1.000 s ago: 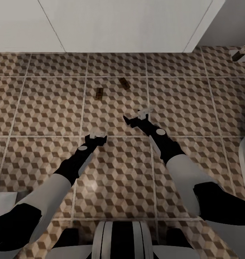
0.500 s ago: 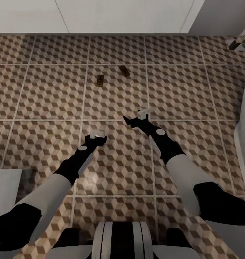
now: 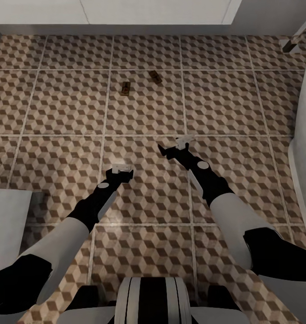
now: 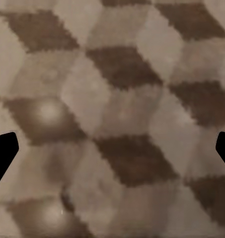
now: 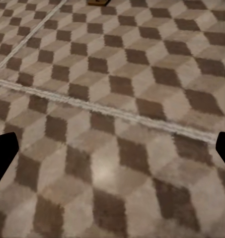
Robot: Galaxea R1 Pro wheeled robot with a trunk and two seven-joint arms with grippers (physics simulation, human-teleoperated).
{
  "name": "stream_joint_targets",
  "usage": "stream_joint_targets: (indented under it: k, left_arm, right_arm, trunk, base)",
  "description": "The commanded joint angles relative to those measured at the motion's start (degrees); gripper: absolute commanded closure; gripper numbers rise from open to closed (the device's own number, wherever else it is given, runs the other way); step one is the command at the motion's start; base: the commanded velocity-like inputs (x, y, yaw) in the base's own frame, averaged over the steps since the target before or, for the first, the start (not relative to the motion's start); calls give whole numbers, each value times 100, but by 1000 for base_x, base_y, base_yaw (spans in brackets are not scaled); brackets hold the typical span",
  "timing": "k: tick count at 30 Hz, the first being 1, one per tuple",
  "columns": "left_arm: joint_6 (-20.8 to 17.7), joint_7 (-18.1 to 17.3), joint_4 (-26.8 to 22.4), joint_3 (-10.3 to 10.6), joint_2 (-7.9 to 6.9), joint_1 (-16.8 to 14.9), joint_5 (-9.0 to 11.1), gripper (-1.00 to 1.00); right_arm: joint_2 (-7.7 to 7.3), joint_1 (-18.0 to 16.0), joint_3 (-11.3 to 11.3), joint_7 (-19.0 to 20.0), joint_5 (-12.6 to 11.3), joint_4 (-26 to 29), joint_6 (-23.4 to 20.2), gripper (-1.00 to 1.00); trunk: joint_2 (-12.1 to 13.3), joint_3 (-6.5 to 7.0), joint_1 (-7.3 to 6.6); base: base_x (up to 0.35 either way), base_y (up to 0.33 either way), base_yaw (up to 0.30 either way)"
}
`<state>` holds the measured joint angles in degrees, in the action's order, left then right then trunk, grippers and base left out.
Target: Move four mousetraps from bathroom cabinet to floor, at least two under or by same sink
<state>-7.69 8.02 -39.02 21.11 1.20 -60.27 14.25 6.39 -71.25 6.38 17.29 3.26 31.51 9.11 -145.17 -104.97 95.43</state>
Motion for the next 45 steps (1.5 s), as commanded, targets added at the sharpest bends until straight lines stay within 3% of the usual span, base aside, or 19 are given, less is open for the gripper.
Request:
stream_joint_targets:
  k: [1, 23, 40, 45]
  left_arm:
    - [-22, 50, -9, 33, -5, -3, 62, -100]
    - [-64, 71, -16, 26, -13, -3, 78, -100]
    - [-89, 75, -49, 25, -19, -3, 78, -100]
    - [-93, 75, -48, 25, -29, -3, 78, -100]
  right_arm:
    - [-8, -3, -5, -8, 34, -4, 23, -100]
    - [-227, -3, 3, -375, 44, -4, -452, -100]
    - [-252, -3, 20, -486, 52, -116, -480, -100]
    - [-253, -3, 21, -493, 57, -125, -480, -100]
  trunk:
    - [-1, -3, -2]
    - [-1, -3, -2]
    - [-1, -3, -2]
    - [6, 108, -14]
  base:
    - [-57, 0, 0]
    - [-10, 0, 0]
    - [0, 0, 0]
    - [0, 0, 0]
